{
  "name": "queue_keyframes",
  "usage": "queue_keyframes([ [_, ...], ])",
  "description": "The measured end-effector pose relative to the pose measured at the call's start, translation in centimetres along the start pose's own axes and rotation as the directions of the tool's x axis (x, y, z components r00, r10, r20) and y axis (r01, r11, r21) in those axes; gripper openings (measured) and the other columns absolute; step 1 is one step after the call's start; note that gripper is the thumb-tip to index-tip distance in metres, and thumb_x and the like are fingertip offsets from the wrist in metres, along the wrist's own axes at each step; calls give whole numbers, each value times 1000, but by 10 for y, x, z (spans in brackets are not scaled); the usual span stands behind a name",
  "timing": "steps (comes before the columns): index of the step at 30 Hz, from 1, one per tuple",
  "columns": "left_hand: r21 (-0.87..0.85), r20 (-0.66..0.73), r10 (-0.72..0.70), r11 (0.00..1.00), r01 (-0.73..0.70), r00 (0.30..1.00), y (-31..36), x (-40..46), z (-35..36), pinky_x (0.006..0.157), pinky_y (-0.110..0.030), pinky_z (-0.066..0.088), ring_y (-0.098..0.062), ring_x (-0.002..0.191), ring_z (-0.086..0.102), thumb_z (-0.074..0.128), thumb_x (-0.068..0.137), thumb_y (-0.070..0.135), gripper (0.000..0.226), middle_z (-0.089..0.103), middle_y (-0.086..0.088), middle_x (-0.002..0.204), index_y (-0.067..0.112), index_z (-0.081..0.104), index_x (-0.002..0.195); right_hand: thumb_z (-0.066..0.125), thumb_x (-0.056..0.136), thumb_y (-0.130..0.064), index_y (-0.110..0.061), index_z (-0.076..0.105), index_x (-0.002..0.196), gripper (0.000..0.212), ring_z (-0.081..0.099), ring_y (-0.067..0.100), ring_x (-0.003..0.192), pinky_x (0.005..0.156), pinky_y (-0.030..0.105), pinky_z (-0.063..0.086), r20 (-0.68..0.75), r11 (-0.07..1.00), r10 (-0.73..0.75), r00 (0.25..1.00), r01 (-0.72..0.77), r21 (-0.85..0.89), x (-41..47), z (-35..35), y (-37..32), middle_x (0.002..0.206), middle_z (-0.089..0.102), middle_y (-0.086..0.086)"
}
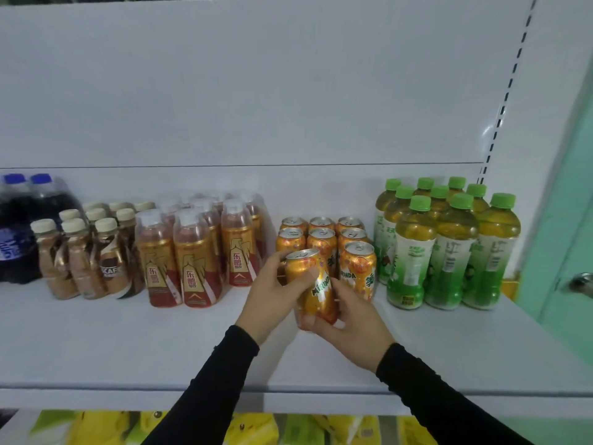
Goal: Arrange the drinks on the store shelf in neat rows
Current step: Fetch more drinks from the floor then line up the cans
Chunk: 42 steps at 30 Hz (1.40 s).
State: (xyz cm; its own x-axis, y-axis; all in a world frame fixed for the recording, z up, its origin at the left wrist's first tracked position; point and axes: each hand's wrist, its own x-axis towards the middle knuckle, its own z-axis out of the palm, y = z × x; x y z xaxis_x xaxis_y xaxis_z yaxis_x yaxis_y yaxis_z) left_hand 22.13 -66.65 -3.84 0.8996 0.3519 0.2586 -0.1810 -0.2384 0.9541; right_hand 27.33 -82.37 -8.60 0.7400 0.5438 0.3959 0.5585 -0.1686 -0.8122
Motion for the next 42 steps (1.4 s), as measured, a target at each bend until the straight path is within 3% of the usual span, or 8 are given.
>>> queue_keyframes([
  [4,-122,105,-104,986,116,989,2,1,-7,94,-45,58,-19,106,69,76,86,28,42,69,-3,121,27,57,124,69,83,-42,-37,47,134,56,64,11,111,94,35,55,129,984,10,992,-33,178,-4,-3,-1,123,65,-13],
  [12,-190,22,-102,976,105,995,3,2,-2,76,-32,61,-16,95,73,84,74,34,54,71,-3,113,21,62,121,74,64,-71,-47,46,128,74,57,2,111,94,28,52,60,999,42,997,-42,-3,-4,5,-10,125,55,-14],
  [17,-131,110,-82,987,96,990,1,5,-5,87,-35,60,-17,107,69,81,66,53,65,64,-4,125,27,61,122,82,72,-45,-36,54,127,62,65,7,104,92,34,55,44,989,54,998,-59,137,-7,4,-11,115,67,-15],
  [22,-216,176,-130,962,167,976,4,4,-9,80,-36,61,-21,98,73,76,83,30,49,70,-8,117,22,58,128,72,72,-50,-33,50,131,65,63,11,113,99,38,52,100,967,75,992,-97,236,-7,1,-11,123,66,-11],
  [28,-234,65,-122,963,134,990,2,2,-3,78,-34,62,-19,97,73,84,73,32,57,71,-3,115,24,60,124,78,73,-56,-46,45,125,62,61,0,108,90,20,52,103,990,70,992,-82,112,-11,2,-17,122,61,-17],
  [34,-155,108,-101,981,117,989,5,1,-3,86,-37,60,-21,107,68,83,68,50,65,64,-6,124,26,60,124,77,72,-51,-35,52,131,67,66,13,109,96,42,54,43,979,66,997,-73,191,-14,-1,-11,120,68,-10],
  [38,-229,158,-155,955,189,975,7,0,-4,84,-40,60,-23,95,73,75,85,27,45,71,-10,113,19,58,126,73,75,-42,-30,49,131,63,64,17,115,96,37,53,93,935,80,992,-107,337,-16,-4,-12,124,67,-7],
  [42,-230,98,-156,957,175,983,5,-2,-1,75,-36,61,-21,90,74,80,81,22,51,72,-9,111,19,56,125,75,77,-47,-36,42,137,69,62,14,117,99,38,52,147,963,74,986,-109,245,-20,-2,-11,128,64,-8],
])
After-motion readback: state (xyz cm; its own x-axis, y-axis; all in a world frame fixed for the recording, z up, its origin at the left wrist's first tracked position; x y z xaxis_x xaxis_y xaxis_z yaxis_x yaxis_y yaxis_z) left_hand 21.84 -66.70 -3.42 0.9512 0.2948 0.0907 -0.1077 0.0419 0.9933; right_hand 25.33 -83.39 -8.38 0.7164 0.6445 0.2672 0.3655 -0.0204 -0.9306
